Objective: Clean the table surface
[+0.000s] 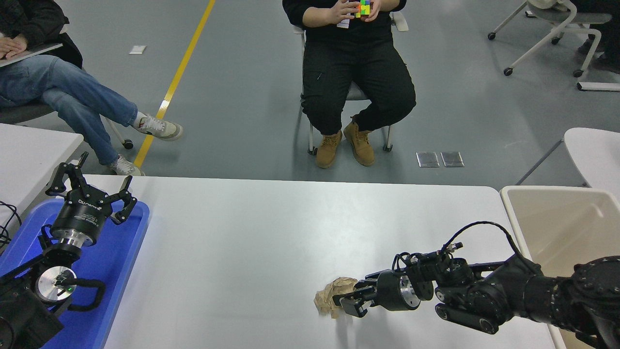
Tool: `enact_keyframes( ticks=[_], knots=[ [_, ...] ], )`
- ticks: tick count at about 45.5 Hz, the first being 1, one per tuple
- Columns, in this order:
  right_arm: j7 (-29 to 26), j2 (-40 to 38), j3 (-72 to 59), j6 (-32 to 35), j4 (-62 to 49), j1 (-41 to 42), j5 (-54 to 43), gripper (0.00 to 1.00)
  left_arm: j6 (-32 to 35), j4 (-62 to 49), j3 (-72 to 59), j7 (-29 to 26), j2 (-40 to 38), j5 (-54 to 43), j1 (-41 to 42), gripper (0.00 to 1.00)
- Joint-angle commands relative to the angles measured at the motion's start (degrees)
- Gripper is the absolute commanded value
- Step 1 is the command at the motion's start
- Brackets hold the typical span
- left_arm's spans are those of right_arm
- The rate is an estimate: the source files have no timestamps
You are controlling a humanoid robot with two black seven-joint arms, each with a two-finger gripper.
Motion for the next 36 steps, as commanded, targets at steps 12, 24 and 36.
enact_keyframes(
  ticks=[12,24,36],
  knots=[
    [3.74,-0.56,4.06,0.10,0.67,1.38,0.96,0.00,0.00,0.00,0.00,0.00,0.00,0.00,0.00,1.00],
    [3.83,-3.81,6.97,0.19,6.47,4.54,1.31,0.00,0.00,0.00,0.00,0.00,0.00,0.00,0.00,1.00],
    [4.00,-9.87,6.97,0.27,15.43,11.30,8.95,0.00,0.00,0.00,0.00,0.00,0.00,0.00,0.00,1.00]
  ],
)
